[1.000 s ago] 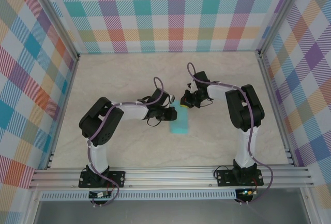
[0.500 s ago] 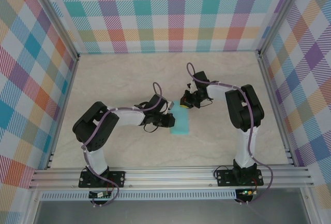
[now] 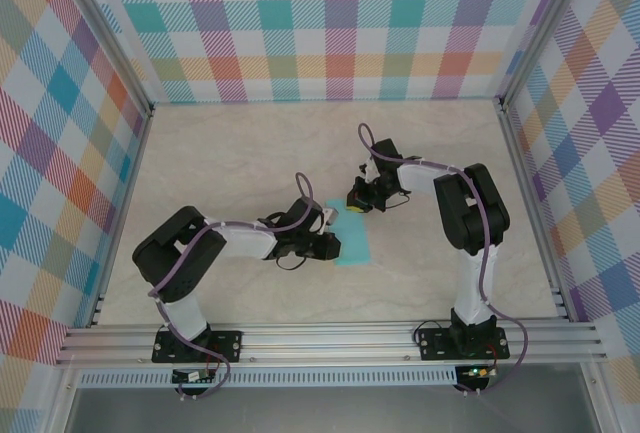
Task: Fold a paper plane with a square sheet of paper (fold left side to right side)
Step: First fold the square sheet of paper in half at the center of the table.
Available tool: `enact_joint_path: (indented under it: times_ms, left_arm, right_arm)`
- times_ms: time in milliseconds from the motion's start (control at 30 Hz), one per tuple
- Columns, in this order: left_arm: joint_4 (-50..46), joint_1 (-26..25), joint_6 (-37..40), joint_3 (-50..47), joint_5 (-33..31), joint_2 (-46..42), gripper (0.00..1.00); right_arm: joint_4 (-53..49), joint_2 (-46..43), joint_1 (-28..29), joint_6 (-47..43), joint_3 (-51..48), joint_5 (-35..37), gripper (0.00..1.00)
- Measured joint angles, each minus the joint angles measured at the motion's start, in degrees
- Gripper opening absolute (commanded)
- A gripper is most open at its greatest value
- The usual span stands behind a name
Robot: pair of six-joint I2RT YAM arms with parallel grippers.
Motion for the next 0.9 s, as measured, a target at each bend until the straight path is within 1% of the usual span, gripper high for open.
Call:
enact_joint_path:
  times_ms: [233, 500, 600, 733, 800, 900]
  left_arm:
    - [-0.3, -3.4, -1.3, -2.0, -0.8, -2.0, 0.12]
    - [-2.0, -5.4, -2.4, -4.2, -0.5, -4.6, 0.12]
    - [-5.3, -5.6, -2.7, -5.3, -0.4, -7.2, 0.11]
    - [-9.6, -2.7, -3.0, -5.6, 1.2, -12.8, 0.12]
    - [-10.2, 1.0, -3.0, -4.7, 2.6, -15.3, 0.12]
    - [-11.1, 6.4, -2.9, -0.4, 4.3, -14.9, 0.12]
  right_arm:
    - [-0.9, 0.0, 0.1, 0.0, 0.2, -0.2, 0.00]
    - [-1.1, 0.1, 0.1, 0.0, 0.4, -0.2, 0.00]
    - [-1.1, 0.1, 0.1, -0.1, 0.4, -0.2, 0.00]
    - [-1.2, 0.1, 0.2, -0.9, 0.4, -0.2, 0.00]
    - [-1.2, 0.1, 0.2, -1.2, 0.4, -0.2, 0.00]
    - [-1.3, 0.1, 0.2, -1.3, 0.5, -0.2, 0.00]
